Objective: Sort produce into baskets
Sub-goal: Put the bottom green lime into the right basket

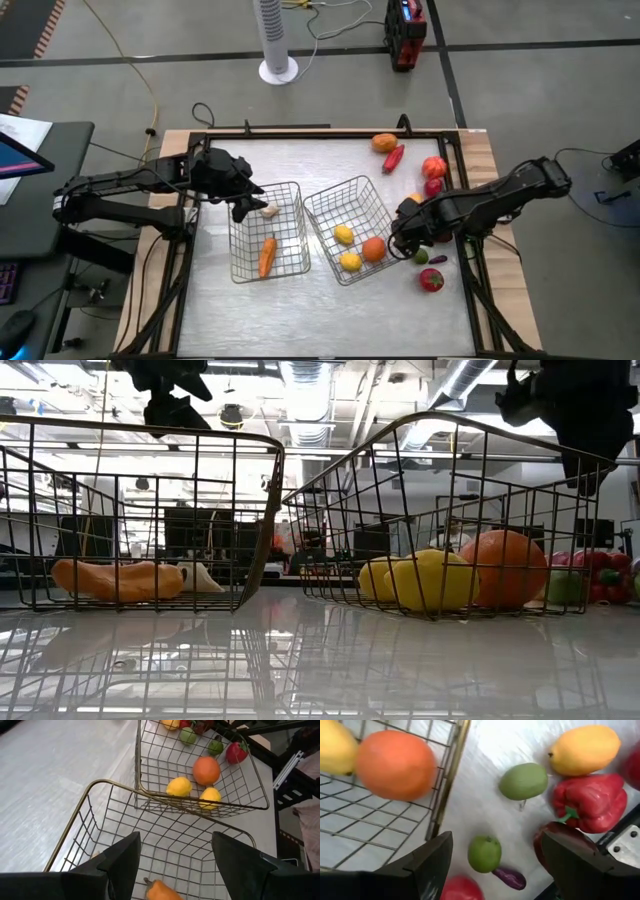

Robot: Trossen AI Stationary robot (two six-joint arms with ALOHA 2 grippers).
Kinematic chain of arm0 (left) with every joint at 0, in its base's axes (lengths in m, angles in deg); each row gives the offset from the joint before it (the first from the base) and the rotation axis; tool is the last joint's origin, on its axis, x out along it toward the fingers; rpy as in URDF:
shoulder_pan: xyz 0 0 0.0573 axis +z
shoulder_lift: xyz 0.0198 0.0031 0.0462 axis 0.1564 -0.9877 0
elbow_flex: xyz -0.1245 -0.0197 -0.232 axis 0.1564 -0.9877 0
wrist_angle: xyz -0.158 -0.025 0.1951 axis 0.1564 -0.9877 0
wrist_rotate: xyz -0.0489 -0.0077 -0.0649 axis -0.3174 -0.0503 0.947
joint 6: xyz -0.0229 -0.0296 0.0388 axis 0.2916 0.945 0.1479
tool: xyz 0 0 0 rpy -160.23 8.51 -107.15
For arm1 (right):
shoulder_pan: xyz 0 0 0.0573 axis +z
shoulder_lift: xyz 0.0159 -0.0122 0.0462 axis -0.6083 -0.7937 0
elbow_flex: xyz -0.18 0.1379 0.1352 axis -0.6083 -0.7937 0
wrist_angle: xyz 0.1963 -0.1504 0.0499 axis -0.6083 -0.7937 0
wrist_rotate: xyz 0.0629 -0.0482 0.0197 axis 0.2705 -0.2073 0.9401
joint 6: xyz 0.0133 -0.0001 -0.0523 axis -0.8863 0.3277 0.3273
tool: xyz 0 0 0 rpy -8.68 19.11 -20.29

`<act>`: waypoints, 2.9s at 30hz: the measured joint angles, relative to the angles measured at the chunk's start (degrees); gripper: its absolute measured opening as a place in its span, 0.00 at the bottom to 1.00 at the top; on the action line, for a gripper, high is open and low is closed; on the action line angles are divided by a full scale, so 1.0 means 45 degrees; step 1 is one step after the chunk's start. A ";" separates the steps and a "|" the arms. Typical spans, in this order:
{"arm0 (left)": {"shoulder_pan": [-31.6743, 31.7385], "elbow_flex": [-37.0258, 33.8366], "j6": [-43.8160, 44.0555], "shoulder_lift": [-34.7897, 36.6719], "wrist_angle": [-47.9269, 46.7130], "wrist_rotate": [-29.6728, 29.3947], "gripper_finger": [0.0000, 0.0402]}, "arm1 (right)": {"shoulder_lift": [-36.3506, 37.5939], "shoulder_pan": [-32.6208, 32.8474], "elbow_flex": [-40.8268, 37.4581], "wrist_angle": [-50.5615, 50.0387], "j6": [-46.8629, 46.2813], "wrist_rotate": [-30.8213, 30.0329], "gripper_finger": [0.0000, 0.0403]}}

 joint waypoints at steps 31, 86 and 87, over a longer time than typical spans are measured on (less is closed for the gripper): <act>-0.0005 0.0005 -0.0263 0.0015 -0.0345 0.0583 0.58 | 0.1670 -0.0385 -0.2195 0.2009 -0.1460 0.0956 0.82; 0.0005 0.0005 0.0419 0.0010 -0.0228 0.0185 0.58 | 0.1036 0.0009 -0.4693 0.5014 -0.2516 0.3551 0.54; 0.0003 0.0005 0.0354 0.0010 -0.0228 0.0170 0.58 | 0.1297 -0.0167 -0.4464 0.4689 -0.2500 0.3365 0.54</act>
